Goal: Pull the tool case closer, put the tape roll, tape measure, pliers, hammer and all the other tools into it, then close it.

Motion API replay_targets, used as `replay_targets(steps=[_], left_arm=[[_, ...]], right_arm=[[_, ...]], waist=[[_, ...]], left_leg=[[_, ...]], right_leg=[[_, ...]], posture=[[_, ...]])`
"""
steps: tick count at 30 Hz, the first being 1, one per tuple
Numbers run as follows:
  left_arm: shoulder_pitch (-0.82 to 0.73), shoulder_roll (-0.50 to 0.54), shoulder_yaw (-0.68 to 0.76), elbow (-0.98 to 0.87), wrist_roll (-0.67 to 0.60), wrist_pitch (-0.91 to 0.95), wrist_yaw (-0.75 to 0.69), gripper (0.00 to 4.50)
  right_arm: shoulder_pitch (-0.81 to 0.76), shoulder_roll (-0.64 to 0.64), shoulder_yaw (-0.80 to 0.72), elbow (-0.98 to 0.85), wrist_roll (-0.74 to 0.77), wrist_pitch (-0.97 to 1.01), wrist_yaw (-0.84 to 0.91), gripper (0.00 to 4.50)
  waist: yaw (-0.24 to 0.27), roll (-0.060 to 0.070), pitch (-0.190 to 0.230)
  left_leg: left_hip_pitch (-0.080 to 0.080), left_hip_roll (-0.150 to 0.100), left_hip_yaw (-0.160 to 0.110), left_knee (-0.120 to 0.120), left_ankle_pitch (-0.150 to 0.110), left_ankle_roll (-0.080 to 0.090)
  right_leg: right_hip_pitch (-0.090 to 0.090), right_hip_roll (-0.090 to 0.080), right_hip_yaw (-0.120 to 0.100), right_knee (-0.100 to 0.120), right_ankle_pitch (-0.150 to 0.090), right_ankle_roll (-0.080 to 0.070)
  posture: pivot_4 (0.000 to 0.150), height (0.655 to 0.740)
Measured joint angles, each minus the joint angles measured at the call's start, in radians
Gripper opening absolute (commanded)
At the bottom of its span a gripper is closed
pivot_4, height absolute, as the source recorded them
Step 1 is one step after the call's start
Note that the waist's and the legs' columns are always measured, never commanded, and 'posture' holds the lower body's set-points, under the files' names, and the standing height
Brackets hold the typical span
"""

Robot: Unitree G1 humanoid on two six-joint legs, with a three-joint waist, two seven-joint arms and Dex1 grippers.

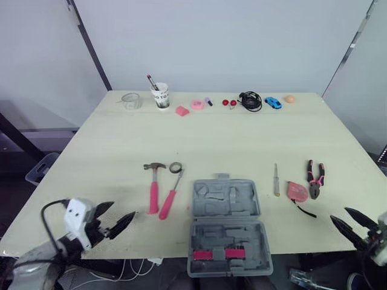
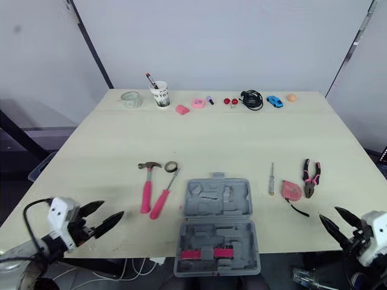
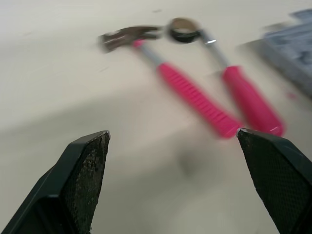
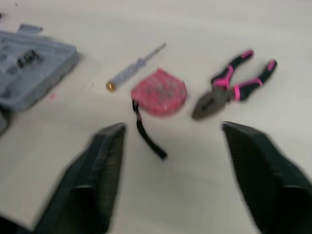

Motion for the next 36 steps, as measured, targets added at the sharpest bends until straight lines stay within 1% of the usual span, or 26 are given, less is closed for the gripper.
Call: replay_targets(steps=[4,5,6,9,13,15,16,20,21,22,23,26,28,31,34,36], left_arm=[[0.080,-0.018,0.022,0.026,0.000,-0.060,0.003,4.50],[0.083,-0.018,0.022,0.028,0.001,-0.066,0.003,4.50],[0.087,-0.018,0.022,0.028,0.000,-0.073,0.003,4.50],[0.074,-0.013,0.022,0.028,-0.002,-0.075,0.005,4.50],[0.010,0.072,-0.013,0.027,0.013,-0.101,-0.035,4.50],[-0.041,0.151,-0.053,0.030,0.050,-0.120,-0.065,4.50],[-0.064,0.174,-0.061,0.031,0.059,-0.123,-0.073,4.50],[-0.195,0.281,-0.157,0.058,0.099,-0.084,-0.119,4.50],[-0.247,0.320,-0.201,0.077,0.121,-0.065,-0.140,4.50],[-0.335,0.367,-0.260,0.094,0.153,-0.043,-0.165,4.50],[-0.357,0.376,-0.269,0.093,0.158,-0.041,-0.170,4.50],[-0.507,0.462,-0.416,0.135,0.253,-0.047,-0.256,4.50],[-0.583,0.474,-0.492,0.148,0.291,-0.047,-0.305,4.50],[-0.727,0.479,-0.624,0.182,0.384,-0.053,-0.371,4.50],[-0.824,0.482,-0.698,0.207,0.455,-0.059,-0.413,4.50],[-0.940,0.466,-0.784,0.260,0.544,-0.055,-0.439,4.50]], right_arm=[[0.058,0.041,-0.011,-0.001,0.024,-0.019,0.002,4.41],[0.060,0.041,-0.011,-0.002,0.025,-0.019,0.002,4.41],[0.064,0.043,-0.012,-0.005,0.026,-0.019,0.000,4.41],[0.063,0.045,-0.011,-0.015,0.026,-0.015,-0.017,4.41],[0.019,0.011,0.003,-0.094,0.050,0.041,-0.023,4.41],[-0.018,-0.027,0.021,-0.153,0.082,0.098,-0.017,4.41],[-0.036,-0.040,0.030,-0.175,0.095,0.119,-0.015,4.41],[-0.116,-0.081,0.083,-0.247,0.140,0.198,0.002,4.41],[-0.152,-0.089,0.108,-0.262,0.148,0.211,0.009,4.41],[-0.219,-0.097,0.149,-0.293,0.157,0.228,0.017,4.41],[-0.231,-0.097,0.160,-0.305,0.160,0.229,0.020,4.41],[-0.331,-0.116,0.232,-0.335,0.167,0.260,0.040,4.41],[-0.366,-0.120,0.271,-0.336,0.167,0.272,0.053,4.41],[-0.408,-0.120,0.313,-0.336,0.175,0.290,0.073,4.41],[-0.431,-0.120,0.329,-0.334,0.179,0.294,0.092,4.41],[-0.443,-0.120,0.342,-0.320,0.176,0.288,0.114,4.41]], waist=[[0.000,-0.001,0.000],[0.000,-0.001,0.000],[0.001,-0.001,0.000],[0.001,-0.001,-0.001],[0.001,0.000,0.000],[0.001,0.000,0.000],[0.001,0.000,0.000],[0.003,0.000,0.000],[0.004,0.000,0.001],[0.005,0.000,0.001],[0.005,0.000,0.001],[0.004,-0.001,0.001],[0.006,-0.001,0.001],[0.016,-0.002,0.002],[0.020,-0.002,0.002],[0.022,-0.002,0.002]], left_leg=[[0.000,0.001,0.001,0.000,0.000,0.000],[0.000,0.001,0.001,0.000,0.000,0.000],[0.000,0.001,0.001,0.000,0.000,0.000],[0.000,0.000,0.001,0.000,0.000,0.000],[0.000,0.000,0.001,0.000,0.000,0.000],[0.000,0.000,0.001,0.000,0.000,0.000],[0.000,0.000,0.001,0.000,0.000,0.000],[-0.002,-0.001,0.001,0.000,0.000,0.000],[-0.002,-0.001,0.001,0.000,0.000,0.000],[-0.002,0.000,0.001,0.001,0.000,0.000],[-0.002,0.000,0.001,0.001,0.000,0.000],[-0.002,-0.001,0.004,0.000,0.000,0.000],[-0.003,-0.001,0.006,0.000,0.000,0.000],[-0.004,-0.002,0.006,0.000,0.000,0.000],[-0.004,-0.001,0.006,0.000,0.000,0.000],[-0.004,-0.001,0.005,0.001,0.000,0.000]], right_leg=[[-0.001,-0.002,0.000,0.000,0.000,0.000],[-0.001,-0.003,0.000,0.000,0.000,0.000],[-0.001,-0.008,-0.001,0.000,0.000,0.000],[-0.001,-0.009,-0.002,0.000,0.000,0.000],[-0.001,-0.009,-0.003,0.000,0.001,-0.001],[-0.001,-0.008,-0.004,0.000,0.001,-0.001],[-0.001,-0.007,-0.004,-0.001,0.001,-0.002],[-0.001,-0.005,-0.004,-0.001,0.001,-0.002],[-0.001,-0.004,-0.004,-0.001,0.001,-0.002],[-0.001,-0.002,-0.004,-0.001,0.002,-0.002],[-0.001,-0.002,-0.004,-0.001,0.002,-0.002],[-0.001,0.000,-0.003,-0.002,0.002,-0.002],[-0.001,0.001,-0.003,-0.002,0.002,-0.002],[-0.001,0.004,-0.003,-0.002,0.002,-0.002],[-0.001,0.005,-0.003,-0.002,0.002,-0.002],[-0.001,0.007,-0.002,-0.001,0.002,-0.002]], posture=[[0.150,0.7400],[0.150,0.7400],[0.150,0.7400],[0.150,0.7400],[0.150,0.7400],[0.150,0.7400],[0.150,0.7400],[0.150,0.7400],[0.150,0.7400],[0.150,0.7400],[0.150,0.7400],[0.150,0.7400],[0.150,0.7400],[0.150,0.7400],[0.150,0.7400],[0.150,0.7400]])
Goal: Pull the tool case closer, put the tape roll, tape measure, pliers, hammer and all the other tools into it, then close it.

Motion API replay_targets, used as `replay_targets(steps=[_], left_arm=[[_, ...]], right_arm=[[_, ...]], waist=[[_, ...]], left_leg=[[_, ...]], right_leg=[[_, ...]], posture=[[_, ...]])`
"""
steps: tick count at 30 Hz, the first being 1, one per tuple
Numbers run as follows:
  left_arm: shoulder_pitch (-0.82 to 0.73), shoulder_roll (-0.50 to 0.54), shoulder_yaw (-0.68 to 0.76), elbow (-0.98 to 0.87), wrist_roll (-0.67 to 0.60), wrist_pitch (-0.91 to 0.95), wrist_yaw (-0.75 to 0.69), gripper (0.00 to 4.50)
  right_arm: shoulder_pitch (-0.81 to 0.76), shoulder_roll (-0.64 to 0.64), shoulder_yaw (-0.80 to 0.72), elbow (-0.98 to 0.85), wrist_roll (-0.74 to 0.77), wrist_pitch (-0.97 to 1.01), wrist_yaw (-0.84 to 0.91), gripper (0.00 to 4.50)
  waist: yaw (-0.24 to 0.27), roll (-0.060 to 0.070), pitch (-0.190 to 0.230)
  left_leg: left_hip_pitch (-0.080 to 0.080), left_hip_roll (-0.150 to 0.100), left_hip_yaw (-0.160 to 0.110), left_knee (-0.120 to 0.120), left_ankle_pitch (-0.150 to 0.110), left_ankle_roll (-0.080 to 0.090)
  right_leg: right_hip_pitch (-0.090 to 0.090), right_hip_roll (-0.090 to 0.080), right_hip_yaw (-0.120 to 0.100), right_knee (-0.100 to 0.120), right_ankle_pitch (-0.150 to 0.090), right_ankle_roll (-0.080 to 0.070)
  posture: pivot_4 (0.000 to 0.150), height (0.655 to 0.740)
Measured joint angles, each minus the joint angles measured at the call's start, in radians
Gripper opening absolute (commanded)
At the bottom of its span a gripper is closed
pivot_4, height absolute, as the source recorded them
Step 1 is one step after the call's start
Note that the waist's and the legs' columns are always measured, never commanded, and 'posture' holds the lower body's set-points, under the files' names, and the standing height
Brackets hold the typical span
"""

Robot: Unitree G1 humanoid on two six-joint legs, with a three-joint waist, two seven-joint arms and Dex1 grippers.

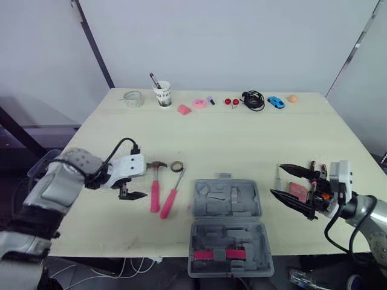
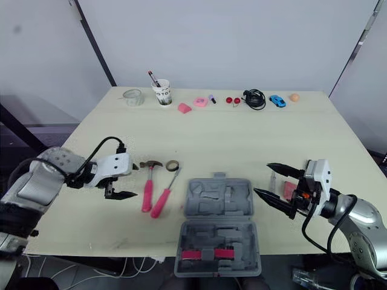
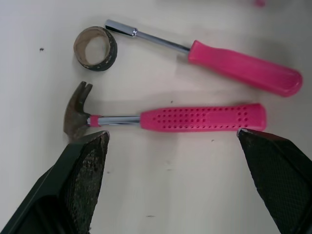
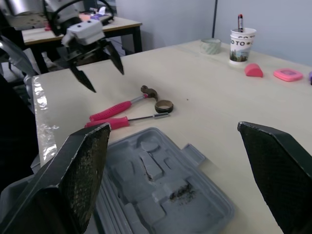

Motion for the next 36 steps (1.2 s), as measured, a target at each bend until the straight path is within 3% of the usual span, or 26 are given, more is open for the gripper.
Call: replay_targets(steps=[5,17,23,32,36], left_arm=[[-0.216,-0.079,-0.141,0.097,0.166,-0.026,-0.047,4.50],[-0.501,-0.380,-0.339,0.538,0.409,-0.176,0.011,4.50],[-0.535,-0.478,-0.410,0.719,0.505,-0.244,0.089,4.50],[-0.544,-0.538,-0.426,0.817,0.541,-0.261,0.128,4.50],[-0.553,-0.551,-0.431,0.848,0.559,-0.275,0.139,3.34]], right_arm=[[-0.036,0.001,0.013,0.038,-0.006,-0.025,0.046,4.41],[-0.041,0.014,0.015,0.103,-0.063,-0.084,0.070,4.41],[-0.033,0.001,-0.001,0.114,-0.066,-0.091,0.079,4.41],[-0.023,-0.029,-0.029,0.114,-0.063,-0.107,0.128,4.41],[-0.020,-0.030,-0.028,0.112,-0.064,-0.108,0.136,4.50]], waist=[[0.001,-0.001,0.000],[0.000,-0.002,0.001],[-0.003,-0.002,0.001],[-0.002,-0.003,0.002],[0.000,-0.002,0.001]], left_leg=[[-0.001,-0.001,0.000,0.001,0.000,0.000],[-0.002,-0.001,-0.001,0.001,0.000,0.000],[-0.002,-0.001,-0.001,0.001,0.000,0.000],[-0.001,-0.001,-0.001,0.001,0.000,0.000],[-0.001,-0.001,-0.001,0.002,0.000,0.000]], right_leg=[[0.000,0.001,0.004,0.000,0.002,0.003],[0.000,0.003,0.006,0.000,0.002,0.005],[0.000,0.003,0.006,0.000,0.003,0.005],[0.000,0.003,0.006,0.001,0.003,0.005],[0.000,0.003,0.006,0.001,0.003,0.005]], posture=[[0.150,0.7400],[0.150,0.7400],[0.150,0.7400],[0.150,0.7400],[0.150,0.7400]])
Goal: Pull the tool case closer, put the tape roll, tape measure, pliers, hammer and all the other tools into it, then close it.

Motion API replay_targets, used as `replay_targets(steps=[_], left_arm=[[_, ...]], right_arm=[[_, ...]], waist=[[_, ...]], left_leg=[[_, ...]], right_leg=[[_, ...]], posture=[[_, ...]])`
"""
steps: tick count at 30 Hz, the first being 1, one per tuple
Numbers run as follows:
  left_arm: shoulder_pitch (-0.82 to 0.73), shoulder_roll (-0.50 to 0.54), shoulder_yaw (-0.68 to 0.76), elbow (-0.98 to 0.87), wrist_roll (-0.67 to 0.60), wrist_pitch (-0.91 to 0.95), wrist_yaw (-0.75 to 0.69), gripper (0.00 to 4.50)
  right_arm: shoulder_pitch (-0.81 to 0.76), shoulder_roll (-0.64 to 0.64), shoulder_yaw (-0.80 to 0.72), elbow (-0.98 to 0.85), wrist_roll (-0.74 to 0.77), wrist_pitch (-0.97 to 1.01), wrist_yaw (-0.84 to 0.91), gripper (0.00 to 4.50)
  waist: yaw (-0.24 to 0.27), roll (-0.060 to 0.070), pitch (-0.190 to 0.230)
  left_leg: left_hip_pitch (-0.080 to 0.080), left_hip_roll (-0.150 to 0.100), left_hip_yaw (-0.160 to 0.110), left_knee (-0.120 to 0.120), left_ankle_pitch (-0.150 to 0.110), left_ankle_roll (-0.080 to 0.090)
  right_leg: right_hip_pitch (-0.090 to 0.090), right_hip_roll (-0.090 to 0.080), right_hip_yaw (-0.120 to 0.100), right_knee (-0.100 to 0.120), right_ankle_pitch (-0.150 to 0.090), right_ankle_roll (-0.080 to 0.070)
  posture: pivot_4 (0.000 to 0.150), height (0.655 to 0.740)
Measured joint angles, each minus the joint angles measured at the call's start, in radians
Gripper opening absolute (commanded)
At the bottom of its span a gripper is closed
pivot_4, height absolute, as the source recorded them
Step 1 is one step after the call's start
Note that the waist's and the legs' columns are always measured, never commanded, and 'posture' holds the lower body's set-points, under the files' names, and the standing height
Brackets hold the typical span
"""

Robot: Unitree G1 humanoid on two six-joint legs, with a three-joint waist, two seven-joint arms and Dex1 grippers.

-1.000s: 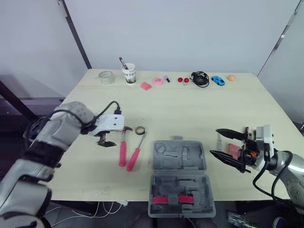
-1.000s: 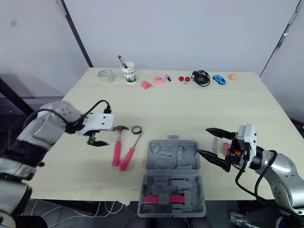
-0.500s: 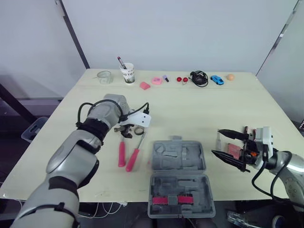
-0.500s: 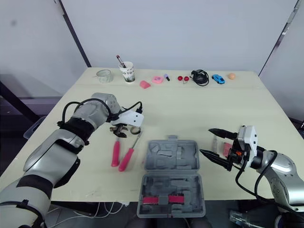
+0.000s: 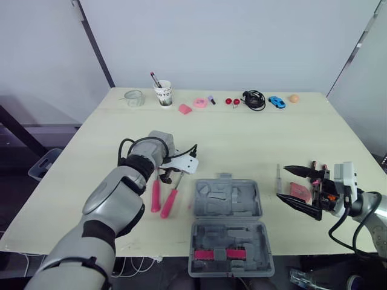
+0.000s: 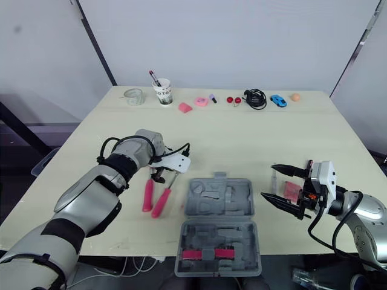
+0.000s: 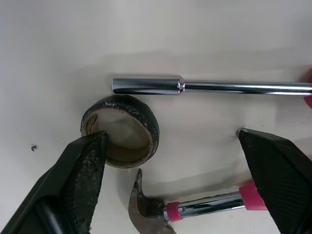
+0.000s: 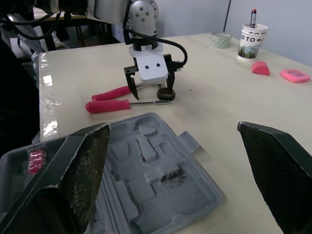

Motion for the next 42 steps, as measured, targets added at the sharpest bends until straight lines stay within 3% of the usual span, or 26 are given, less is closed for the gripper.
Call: replay_targets(steps=[3,4,6,7,8,9,15,20,27,34,42], left_arm=[[-0.004,-0.006,-0.014,0.023,0.022,-0.012,0.015,2.10],[-0.005,-0.008,-0.016,0.030,0.032,-0.015,0.021,1.93],[-0.006,-0.010,-0.019,0.041,0.045,-0.021,0.030,0.92],[-0.006,-0.010,-0.020,0.044,0.047,-0.022,0.031,0.88],[-0.007,-0.010,-0.020,0.051,0.054,-0.024,0.036,0.20],[-0.008,-0.011,-0.020,0.054,0.055,-0.024,0.037,0.09],[-0.010,-0.004,-0.020,0.050,0.069,-0.031,0.043,0.09],[-0.013,0.034,-0.012,-0.020,0.069,-0.040,-0.032,0.09],[-0.009,0.119,0.042,-0.356,-0.013,0.004,-0.256,0.09],[0.088,0.071,0.069,-0.652,-0.139,0.153,-0.374,0.09],[0.150,0.024,0.055,-0.749,-0.230,0.295,-0.391,0.09]], right_arm=[[0.000,-0.003,0.002,-0.002,-0.003,-0.007,0.020,4.50],[0.000,-0.005,0.002,-0.002,-0.004,-0.012,0.029,4.50],[0.000,-0.005,0.002,-0.002,-0.004,-0.019,0.040,4.50],[0.000,-0.005,0.003,-0.002,-0.004,-0.019,0.041,4.50],[0.000,-0.005,0.003,-0.002,-0.004,-0.019,0.044,4.50],[-0.001,-0.005,0.003,-0.002,-0.004,-0.020,0.045,4.50],[-0.002,-0.005,0.020,0.000,-0.013,-0.023,0.054,4.50],[-0.002,-0.005,0.022,0.006,-0.014,-0.023,0.055,4.50],[-0.007,-0.005,0.022,0.035,-0.015,-0.034,0.062,4.50],[0.018,-0.007,0.017,0.042,-0.015,-0.051,0.063,4.50],[0.048,-0.019,-0.008,0.042,-0.017,-0.064,0.063,4.50]], waist=[[0.000,0.001,0.000],[0.000,0.001,0.000],[0.000,0.001,-0.001],[0.000,0.001,-0.001],[0.000,0.001,-0.001],[0.001,0.001,-0.001],[-0.001,0.000,0.000],[-0.002,-0.001,0.001],[0.001,-0.001,0.001],[-0.003,-0.001,0.001],[-0.001,0.000,0.000]], left_leg=[[0.001,0.000,-0.001,0.000,0.000,0.000],[0.001,0.000,-0.001,0.001,0.000,0.000],[0.001,0.000,-0.001,0.001,0.000,0.000],[0.001,0.000,-0.001,0.001,0.000,0.000],[0.001,0.000,-0.001,0.001,0.000,0.000],[0.001,0.000,-0.001,0.002,0.000,0.000],[0.000,0.000,-0.001,0.002,0.000,0.000],[-0.001,0.000,-0.001,0.002,0.000,0.000],[-0.001,0.000,0.000,0.002,0.000,0.000],[-0.001,0.001,0.000,0.002,0.000,0.000],[0.000,0.000,0.000,0.002,0.000,0.000]], right_leg=[[0.000,0.000,0.000,0.001,0.000,0.000],[0.000,0.000,0.000,0.001,0.000,0.000],[0.000,0.000,0.000,0.002,0.000,0.000],[0.000,0.000,0.000,0.002,0.000,0.000],[0.000,0.000,0.000,0.002,0.000,0.000],[0.000,0.000,0.000,0.002,0.000,0.000],[0.000,0.000,0.000,0.002,0.000,0.000],[0.000,0.000,0.000,0.001,0.000,0.000],[0.000,0.000,0.000,0.000,0.000,0.000],[0.000,0.000,0.000,0.001,0.000,0.000],[0.000,0.000,0.001,0.001,0.000,0.000]], posture=[[0.150,0.7400],[0.150,0.7400],[0.150,0.7400],[0.150,0.7400],[0.150,0.7400],[0.150,0.7400],[0.150,0.7400],[0.150,0.7400],[0.150,0.7400],[0.150,0.7400],[0.150,0.7400]])
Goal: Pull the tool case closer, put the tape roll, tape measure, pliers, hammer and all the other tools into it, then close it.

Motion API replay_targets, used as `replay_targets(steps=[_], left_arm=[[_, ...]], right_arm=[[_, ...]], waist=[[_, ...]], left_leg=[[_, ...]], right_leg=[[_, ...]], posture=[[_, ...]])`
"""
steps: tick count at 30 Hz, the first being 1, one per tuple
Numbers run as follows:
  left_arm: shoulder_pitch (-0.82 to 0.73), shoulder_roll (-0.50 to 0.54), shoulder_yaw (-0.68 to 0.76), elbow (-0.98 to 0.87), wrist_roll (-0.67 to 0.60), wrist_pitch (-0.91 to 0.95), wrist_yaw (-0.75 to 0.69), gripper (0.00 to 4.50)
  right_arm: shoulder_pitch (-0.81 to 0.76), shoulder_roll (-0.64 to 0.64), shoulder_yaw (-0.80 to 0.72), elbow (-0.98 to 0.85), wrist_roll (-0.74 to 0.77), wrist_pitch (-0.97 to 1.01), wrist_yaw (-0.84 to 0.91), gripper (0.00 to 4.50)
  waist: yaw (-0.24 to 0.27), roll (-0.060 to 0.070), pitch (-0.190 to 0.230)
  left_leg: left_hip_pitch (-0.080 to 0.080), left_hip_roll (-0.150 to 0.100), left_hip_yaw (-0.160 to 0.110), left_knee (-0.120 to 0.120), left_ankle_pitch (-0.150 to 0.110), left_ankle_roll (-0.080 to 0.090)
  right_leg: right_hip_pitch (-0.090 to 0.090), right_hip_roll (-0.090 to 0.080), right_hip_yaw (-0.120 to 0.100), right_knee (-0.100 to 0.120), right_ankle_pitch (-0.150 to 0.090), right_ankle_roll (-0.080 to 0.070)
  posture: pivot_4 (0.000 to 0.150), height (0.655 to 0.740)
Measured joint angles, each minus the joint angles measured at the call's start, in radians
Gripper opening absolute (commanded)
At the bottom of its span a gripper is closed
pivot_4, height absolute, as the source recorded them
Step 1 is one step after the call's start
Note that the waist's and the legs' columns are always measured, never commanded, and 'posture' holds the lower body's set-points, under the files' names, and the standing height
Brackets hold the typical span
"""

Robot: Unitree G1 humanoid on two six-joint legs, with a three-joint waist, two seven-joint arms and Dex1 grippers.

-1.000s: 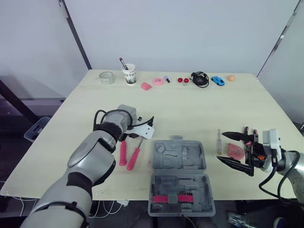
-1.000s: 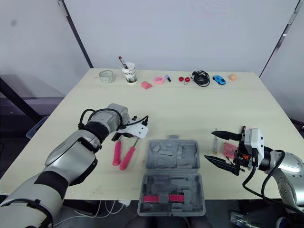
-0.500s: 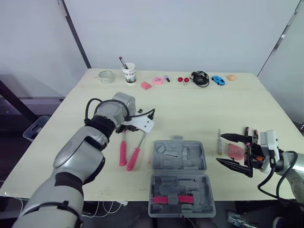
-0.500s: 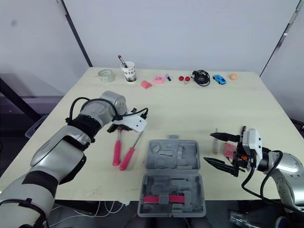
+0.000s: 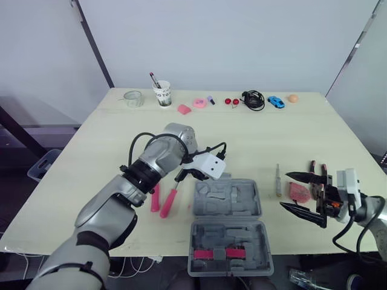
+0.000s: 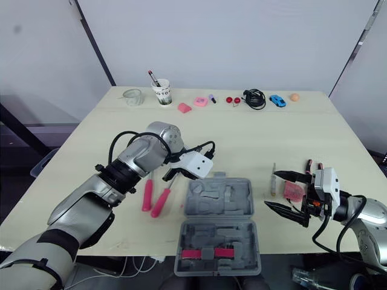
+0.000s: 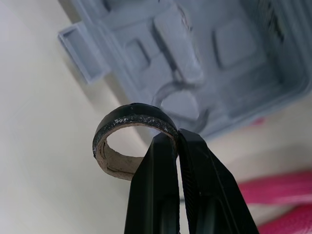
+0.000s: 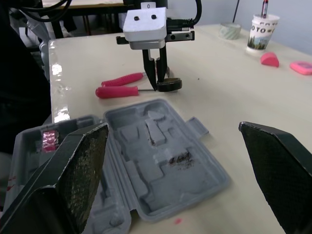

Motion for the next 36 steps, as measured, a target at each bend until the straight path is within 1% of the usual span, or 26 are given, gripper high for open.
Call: replay_targets(steps=[3,6,16,18,22,23,26,36], left_arm=[[0.038,-0.020,-0.031,-0.010,-0.052,0.074,-0.002,0.09],[0.039,-0.016,-0.031,-0.007,-0.055,0.097,-0.002,0.09],[0.041,-0.033,-0.030,0.116,-0.070,0.094,0.005,0.09],[0.039,-0.044,-0.030,0.163,-0.070,0.084,0.016,0.09],[0.034,-0.052,-0.030,0.190,-0.070,0.069,0.022,0.09],[0.010,-0.066,-0.030,0.252,-0.067,0.047,0.039,0.09],[-0.021,-0.085,-0.029,0.321,-0.058,0.025,0.059,0.09],[-0.053,-0.114,-0.029,0.421,-0.048,-0.042,0.065,0.09]], right_arm=[[0.005,-0.001,0.000,0.000,-0.003,-0.001,-0.003,4.50],[0.011,-0.007,0.000,0.000,-0.006,-0.002,-0.003,4.50],[0.010,-0.009,0.002,-0.001,-0.018,-0.010,-0.004,4.50],[0.010,-0.009,0.002,-0.001,-0.022,-0.015,-0.004,4.50],[0.010,-0.009,0.003,-0.001,-0.027,-0.020,-0.005,4.50],[0.013,-0.007,0.005,-0.001,-0.032,-0.025,-0.008,4.50],[0.017,-0.002,0.009,-0.006,-0.034,-0.026,-0.014,4.50],[0.029,0.002,0.010,-0.010,-0.039,-0.035,-0.027,4.50]], waist=[[-0.001,0.000,0.000],[-0.001,0.000,0.000],[0.001,0.000,0.000],[0.000,0.000,0.000],[0.000,0.000,0.000],[0.001,0.000,0.000],[0.001,0.000,0.000],[0.001,0.001,0.000]], left_leg=[[0.000,0.000,0.000,0.001,0.000,0.000],[0.000,0.000,0.000,0.001,0.000,0.000],[0.000,0.000,0.000,0.001,0.000,0.000],[0.000,0.000,0.000,0.001,0.000,0.000],[0.000,0.000,0.000,0.001,0.000,0.000],[0.000,0.000,0.000,0.001,0.000,0.000],[0.000,0.000,-0.001,0.001,0.000,0.000],[0.000,0.000,-0.001,0.001,0.000,0.000]], right_leg=[[0.000,0.000,0.000,0.000,0.000,0.000],[0.000,0.000,0.000,0.000,0.000,0.000],[0.000,0.000,0.000,0.000,0.000,0.000],[0.000,0.000,0.000,0.000,0.000,0.000],[0.000,0.000,0.000,0.000,0.000,0.000],[0.000,0.000,0.000,0.000,0.000,0.000],[0.000,0.000,0.000,0.000,0.000,0.000],[0.000,0.000,0.000,0.000,0.000,0.000]], posture=[[0.150,0.7400],[0.150,0.7400],[0.150,0.7400],[0.150,0.7400],[0.150,0.7400],[0.150,0.7400],[0.150,0.7400],[0.150,0.7400]])
